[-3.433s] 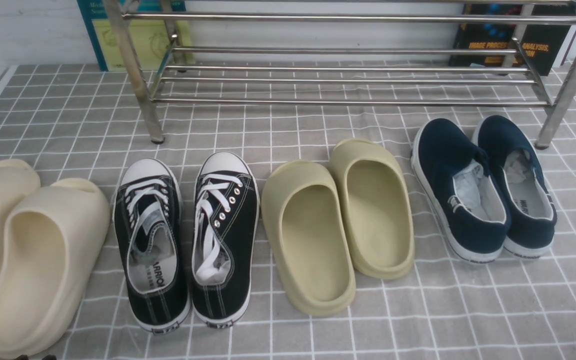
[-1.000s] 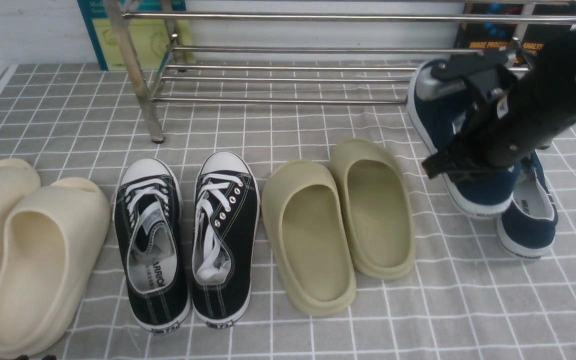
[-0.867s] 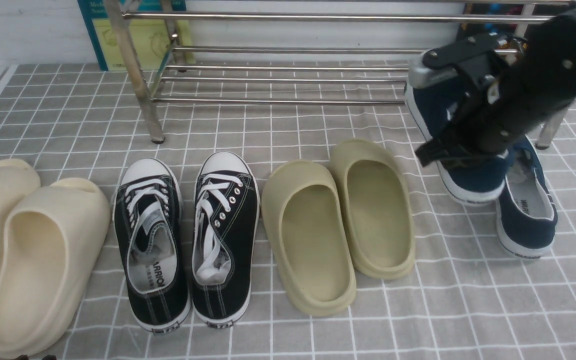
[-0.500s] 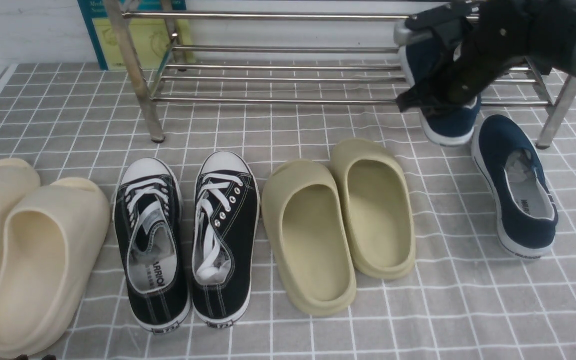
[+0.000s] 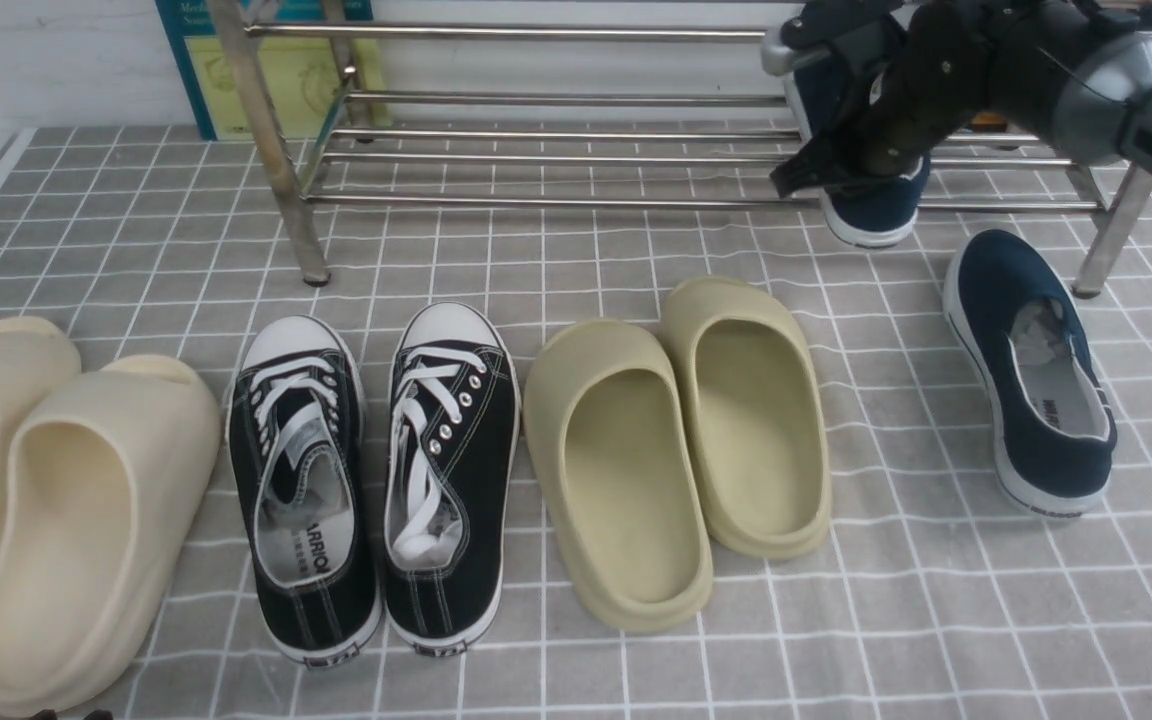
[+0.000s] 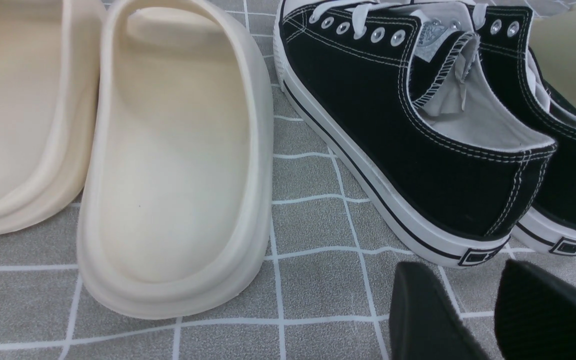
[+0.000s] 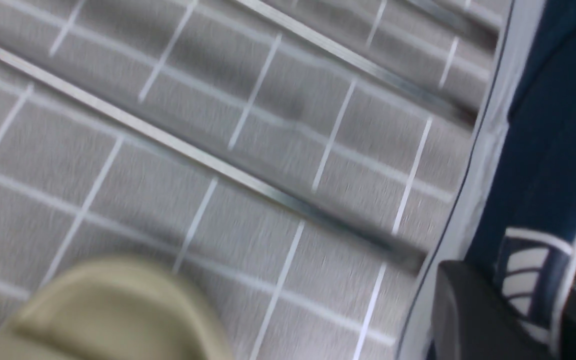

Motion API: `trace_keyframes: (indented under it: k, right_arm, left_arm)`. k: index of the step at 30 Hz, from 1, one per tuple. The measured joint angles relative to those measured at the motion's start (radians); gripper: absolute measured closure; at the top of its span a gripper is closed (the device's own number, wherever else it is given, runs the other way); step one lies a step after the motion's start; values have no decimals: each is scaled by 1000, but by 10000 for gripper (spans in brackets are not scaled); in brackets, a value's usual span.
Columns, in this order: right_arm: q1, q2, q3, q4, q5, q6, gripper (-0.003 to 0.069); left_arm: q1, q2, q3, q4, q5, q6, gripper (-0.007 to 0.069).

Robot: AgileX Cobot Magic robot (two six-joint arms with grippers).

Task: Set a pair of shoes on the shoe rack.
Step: Use the right arm to put a shoe into the shoe rack

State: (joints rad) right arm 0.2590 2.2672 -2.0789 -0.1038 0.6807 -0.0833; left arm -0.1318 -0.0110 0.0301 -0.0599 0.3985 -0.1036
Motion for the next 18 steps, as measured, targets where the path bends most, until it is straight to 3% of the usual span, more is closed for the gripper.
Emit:
trace_keyframes:
  k: [5,10,15,18]
  right_arm:
    - [0,0,-2,-14,-35,-1,418]
    - [0,0,-6,-18,-49,6,234]
    - [0,-3,-6,-3,-44,83,145]
    - [0,-16,-7,19,-22,97,132]
  left_arm:
    - [0,0,0,0,0,0,386]
    - [0,0,0,0,0,0,386]
    - [0,0,0,0,0,0,386]
    - [0,0,0,0,0,0,386]
